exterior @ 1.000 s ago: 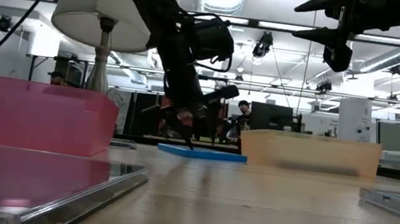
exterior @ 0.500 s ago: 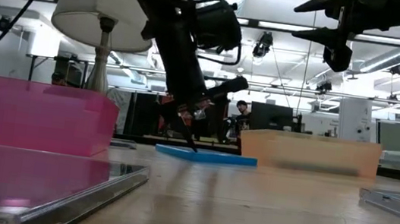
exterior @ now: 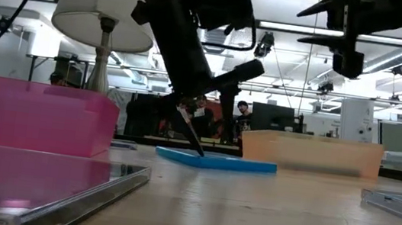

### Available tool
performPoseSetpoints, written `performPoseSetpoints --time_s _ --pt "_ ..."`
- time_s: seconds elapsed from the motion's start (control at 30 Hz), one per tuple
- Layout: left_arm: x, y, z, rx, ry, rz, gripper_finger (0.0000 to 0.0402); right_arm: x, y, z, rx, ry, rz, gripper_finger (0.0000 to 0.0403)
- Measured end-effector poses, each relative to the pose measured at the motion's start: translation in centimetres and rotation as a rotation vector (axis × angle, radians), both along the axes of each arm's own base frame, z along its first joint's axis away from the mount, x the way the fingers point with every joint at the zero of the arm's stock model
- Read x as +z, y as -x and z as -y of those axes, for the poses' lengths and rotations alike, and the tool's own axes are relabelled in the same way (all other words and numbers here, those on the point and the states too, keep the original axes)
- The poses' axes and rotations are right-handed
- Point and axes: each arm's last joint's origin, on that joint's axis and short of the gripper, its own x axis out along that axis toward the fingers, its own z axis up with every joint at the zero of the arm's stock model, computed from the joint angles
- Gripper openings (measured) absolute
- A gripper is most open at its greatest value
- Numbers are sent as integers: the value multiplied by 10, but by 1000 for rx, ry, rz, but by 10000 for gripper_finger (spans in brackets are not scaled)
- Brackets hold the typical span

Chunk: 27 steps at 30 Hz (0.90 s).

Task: Pick & place jewel cases by type
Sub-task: Put the top blue CD case into the orange bin

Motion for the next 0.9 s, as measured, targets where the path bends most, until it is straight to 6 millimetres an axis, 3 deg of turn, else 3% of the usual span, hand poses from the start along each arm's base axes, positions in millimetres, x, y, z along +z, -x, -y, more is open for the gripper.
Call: performPoseSetpoints --time_s 0.17,0.47,0.77,0.9 --pt "2 1 18 -105 2 -1 186 -9 3 -15 -71 -116 -86 170" --pt "-1 7 43 -279 20 -39 186 -20 2 -49 -164 -165 -134 168" --pt "0 11 59 -435 84 -48 186 -37 -23 -71 -133 -184 -207 166" --pt "14 12 60 -427 58 -32 186 -39 -35 -75 -119 -139 -223 165"
